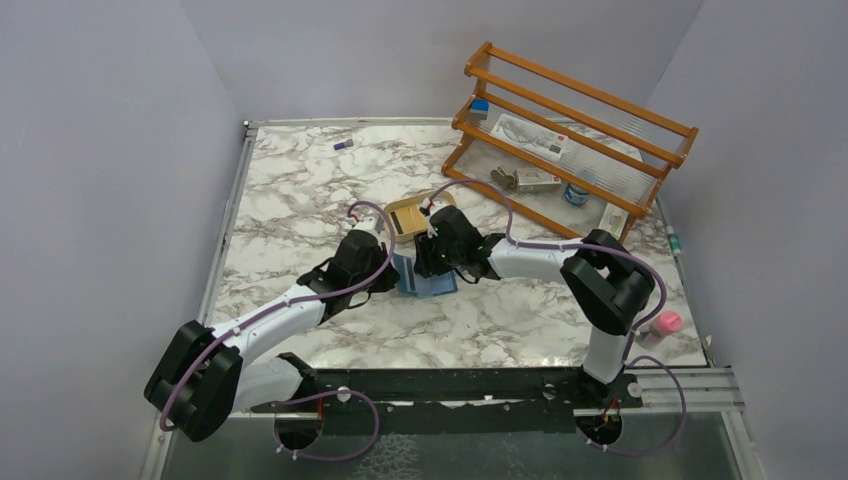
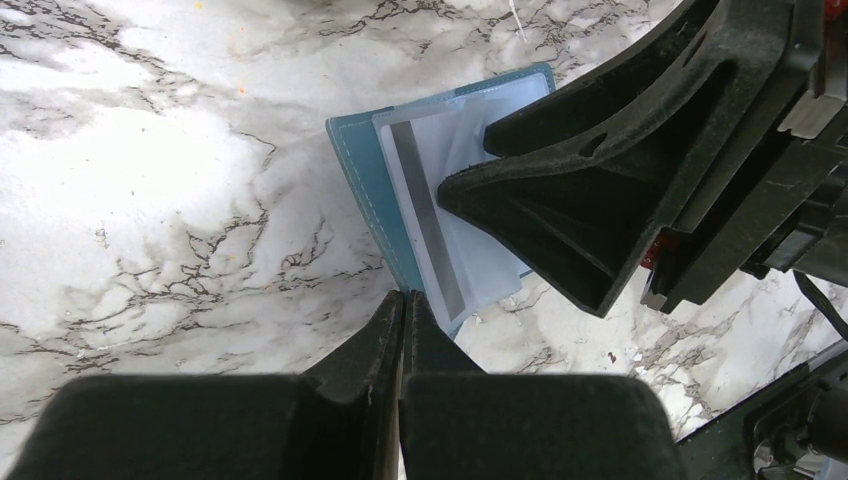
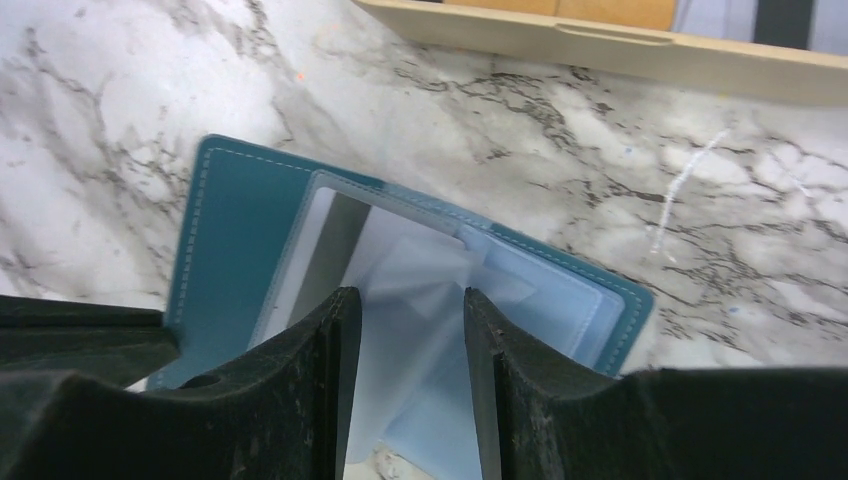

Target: Take the credit cards out of the card holder

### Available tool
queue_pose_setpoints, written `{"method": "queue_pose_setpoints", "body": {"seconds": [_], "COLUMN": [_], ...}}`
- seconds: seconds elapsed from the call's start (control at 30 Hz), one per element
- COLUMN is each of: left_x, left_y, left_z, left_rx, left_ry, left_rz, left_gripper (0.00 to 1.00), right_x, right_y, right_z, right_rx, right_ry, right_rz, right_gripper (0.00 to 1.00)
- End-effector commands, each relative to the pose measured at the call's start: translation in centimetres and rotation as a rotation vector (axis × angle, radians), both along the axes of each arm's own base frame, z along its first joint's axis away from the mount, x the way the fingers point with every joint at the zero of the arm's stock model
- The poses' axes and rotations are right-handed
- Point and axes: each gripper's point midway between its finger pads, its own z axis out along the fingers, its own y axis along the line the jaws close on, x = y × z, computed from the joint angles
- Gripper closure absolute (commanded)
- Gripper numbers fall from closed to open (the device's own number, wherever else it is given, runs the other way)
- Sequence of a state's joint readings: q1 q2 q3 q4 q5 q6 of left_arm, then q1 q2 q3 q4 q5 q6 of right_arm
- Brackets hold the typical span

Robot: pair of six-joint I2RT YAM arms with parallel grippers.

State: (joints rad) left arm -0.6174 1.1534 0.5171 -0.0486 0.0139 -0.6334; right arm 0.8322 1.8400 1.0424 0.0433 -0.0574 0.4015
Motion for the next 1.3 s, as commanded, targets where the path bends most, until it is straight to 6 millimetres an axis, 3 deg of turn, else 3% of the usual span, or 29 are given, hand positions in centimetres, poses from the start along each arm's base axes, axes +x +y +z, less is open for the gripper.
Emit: {"method": "queue_pose_setpoints", "body": {"seconds": [0.0,0.2,0.47,0.53,0.67,0.9,1.1,1.27], "left_x": [0.9,0.8,0.8,0.8,0.8,1.0,0.9,1.0], "left_y": [-0.6,-0.5,-0.5,-0.5,-0.5,-0.6,-0.6,-0.7], "left_z": [2.3,2.3,2.2,2.1,1.8,2.1,1.9,1.7], "left_rx": [-0.026,-0.022,-0.020,-0.020,-0.020,-0.022,-0.021,-0.019], "left_ry": [-0.066,-0.067,-0.068,-0.069,-0.065,-0.069,-0.063,-0.058], "left_rz": [-0.009,-0.012,-0.014,-0.014,-0.013,-0.013,-0.011,-0.010], "left_gripper": [1.00,1.00,1.00,1.00,1.00,1.00,1.00,1.00], "right_x": [0.7,1.6,3.0,3.0,1.7,-0.2,-0.4,-0.7], "right_y": [-3.7,-6.3,-10.7,-10.8,-7.4,-2.1,0.9,2.5], "right_z": [-1.0,1.1,6.6,8.3,10.5,7.8,6.3,6.2], "right_rx": [-0.202,-0.295,-0.359,-0.324,-0.129,-0.031,0.036,0.085], "right_ry": [-0.062,-0.137,-0.215,-0.236,-0.233,-0.111,-0.050,-0.034], "right_rz": [-0.047,-0.097,-0.240,-0.257,-0.129,-0.005,0.052,0.102], "right_gripper": [0.53,0.53,0.51,0.49,0.47,0.44,0.44,0.43]}}
